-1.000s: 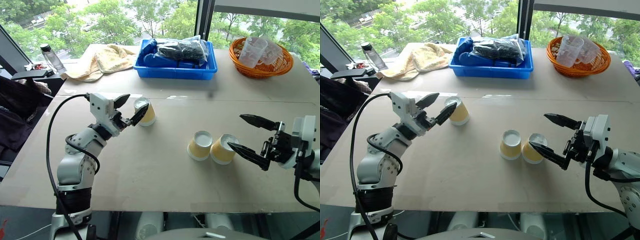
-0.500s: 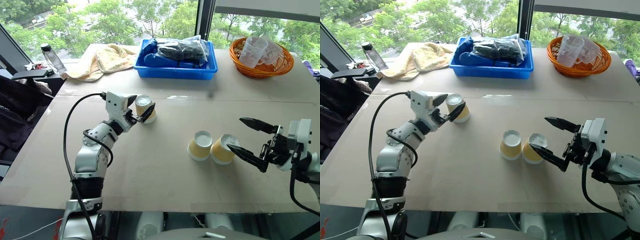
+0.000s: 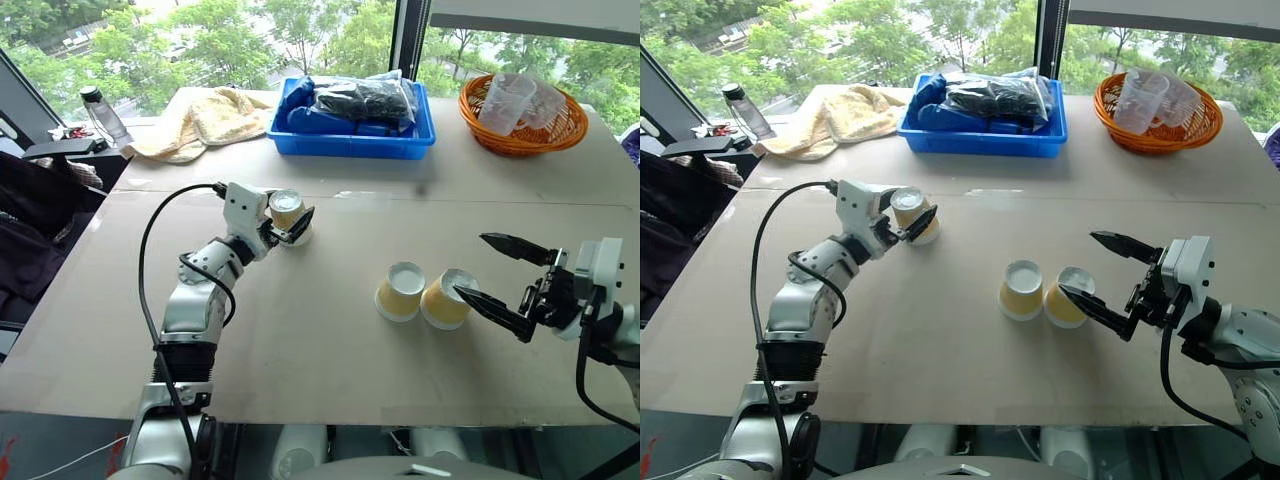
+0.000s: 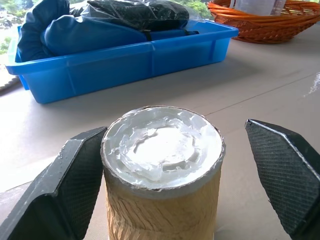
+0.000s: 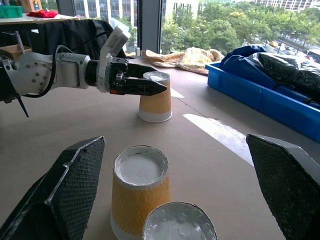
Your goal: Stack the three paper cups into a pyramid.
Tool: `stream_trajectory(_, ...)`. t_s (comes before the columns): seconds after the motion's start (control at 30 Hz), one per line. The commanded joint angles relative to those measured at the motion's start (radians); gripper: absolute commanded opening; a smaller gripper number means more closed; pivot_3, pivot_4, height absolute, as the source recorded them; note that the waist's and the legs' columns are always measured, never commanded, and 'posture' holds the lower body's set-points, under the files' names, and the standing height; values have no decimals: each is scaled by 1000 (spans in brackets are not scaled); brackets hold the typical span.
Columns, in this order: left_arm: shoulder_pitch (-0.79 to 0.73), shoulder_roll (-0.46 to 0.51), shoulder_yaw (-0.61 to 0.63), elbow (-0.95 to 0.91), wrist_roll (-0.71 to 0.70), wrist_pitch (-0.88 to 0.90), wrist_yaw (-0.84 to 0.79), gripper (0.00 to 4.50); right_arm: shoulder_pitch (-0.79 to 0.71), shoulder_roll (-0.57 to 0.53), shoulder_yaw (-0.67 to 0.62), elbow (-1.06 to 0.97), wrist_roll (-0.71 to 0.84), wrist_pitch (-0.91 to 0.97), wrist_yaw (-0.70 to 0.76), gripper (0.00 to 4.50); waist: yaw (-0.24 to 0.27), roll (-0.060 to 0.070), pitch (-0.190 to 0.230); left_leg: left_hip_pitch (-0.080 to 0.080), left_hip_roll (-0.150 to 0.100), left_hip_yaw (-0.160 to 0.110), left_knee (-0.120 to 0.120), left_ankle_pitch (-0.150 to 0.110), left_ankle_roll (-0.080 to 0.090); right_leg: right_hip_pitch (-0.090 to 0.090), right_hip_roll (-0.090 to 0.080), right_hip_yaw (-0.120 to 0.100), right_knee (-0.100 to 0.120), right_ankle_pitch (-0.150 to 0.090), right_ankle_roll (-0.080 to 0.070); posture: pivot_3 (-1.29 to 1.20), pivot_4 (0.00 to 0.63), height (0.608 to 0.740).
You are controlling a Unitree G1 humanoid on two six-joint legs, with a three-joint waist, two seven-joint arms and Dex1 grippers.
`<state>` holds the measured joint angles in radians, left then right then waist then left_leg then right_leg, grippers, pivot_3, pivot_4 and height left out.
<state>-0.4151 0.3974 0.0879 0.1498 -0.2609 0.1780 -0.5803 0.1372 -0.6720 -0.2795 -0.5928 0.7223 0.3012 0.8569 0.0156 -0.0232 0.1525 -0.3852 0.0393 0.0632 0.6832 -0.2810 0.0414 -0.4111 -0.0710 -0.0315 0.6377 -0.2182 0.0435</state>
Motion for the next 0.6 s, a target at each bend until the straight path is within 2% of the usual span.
stream_trajectory(0.03,-30,-1,5,12,8,-40,-3,4500,-12,6,-6,-20,6,-20,6,4469,0,0,0,0,0,0,0,0,0,0,0,0,0,0,0,0,150,733)
stream_trajectory(0.1,-36,4,5,26,13,-55,-8,3953,-10,9,-6,-21,5,-22,9,4500,-1,0,0,0,0,0,0,0,0,0,0,0,0,0,0,0,150,733)
stream_trajectory(0.2,-40,7,5,35,11,-69,-18,2627,-7,17,-7,-22,7,-26,13,4500,-1,0,0,0,0,0,0,0,0,0,0,0,0,0,0,0,150,733)
stream_trajectory(0.23,-39,8,4,34,11,-75,-23,2370,-7,20,-7,-23,9,-28,17,4500,-1,0,0,0,0,0,0,0,0,0,0,0,0,0,1,0,150,733)
stream_trajectory(0.4,-40,9,1,21,12,-109,-43,2370,-9,30,-9,-22,14,-35,25,4500,-1,0,0,0,0,0,0,0,0,0,0,0,-1,0,0,0,150,733)
stream_trajectory(0.6,-90,3,-49,-120,-121,-20,-213,2370,42,16,-60,-16,37,-33,48,4500,3,-1,0,-3,0,-2,0,0,0,0,0,-3,-2,0,0,0,150,733)
